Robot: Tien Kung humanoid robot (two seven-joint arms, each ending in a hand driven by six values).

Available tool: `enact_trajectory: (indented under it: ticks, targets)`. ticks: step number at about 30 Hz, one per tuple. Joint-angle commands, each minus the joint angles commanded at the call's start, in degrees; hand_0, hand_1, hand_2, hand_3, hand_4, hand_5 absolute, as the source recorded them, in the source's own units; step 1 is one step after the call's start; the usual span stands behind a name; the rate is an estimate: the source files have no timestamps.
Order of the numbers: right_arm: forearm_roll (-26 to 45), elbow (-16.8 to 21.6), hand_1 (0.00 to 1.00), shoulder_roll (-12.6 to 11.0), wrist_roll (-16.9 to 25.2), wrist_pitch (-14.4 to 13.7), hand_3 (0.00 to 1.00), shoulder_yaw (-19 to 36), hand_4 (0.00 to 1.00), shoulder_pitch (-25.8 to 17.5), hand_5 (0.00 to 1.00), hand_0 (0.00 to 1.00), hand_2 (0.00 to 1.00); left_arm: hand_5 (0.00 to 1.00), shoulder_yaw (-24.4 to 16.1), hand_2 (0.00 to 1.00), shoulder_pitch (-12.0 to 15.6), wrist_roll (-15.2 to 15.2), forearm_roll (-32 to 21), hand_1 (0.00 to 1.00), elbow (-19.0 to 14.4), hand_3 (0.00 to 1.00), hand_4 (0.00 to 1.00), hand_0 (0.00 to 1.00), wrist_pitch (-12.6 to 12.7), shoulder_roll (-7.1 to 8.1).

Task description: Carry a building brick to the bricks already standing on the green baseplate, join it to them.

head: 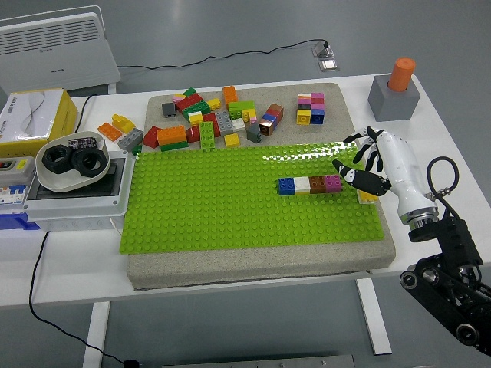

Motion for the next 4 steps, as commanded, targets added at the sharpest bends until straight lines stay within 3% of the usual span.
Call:
enact_trajectory:
  ticks: [4]
  targets:
    - [-2.62, 0.41, 0.326, -0.07, -0.88, 1.58, 0.41, 0.78, 0.825, -0.16, 0.238, 0.286, 0.338, 0.185, 0.18, 0.444, -0.07, -0.21, -0.25, 0.499, 0.0, 0.565, 0.373, 0.694, 0.12, -0.11]
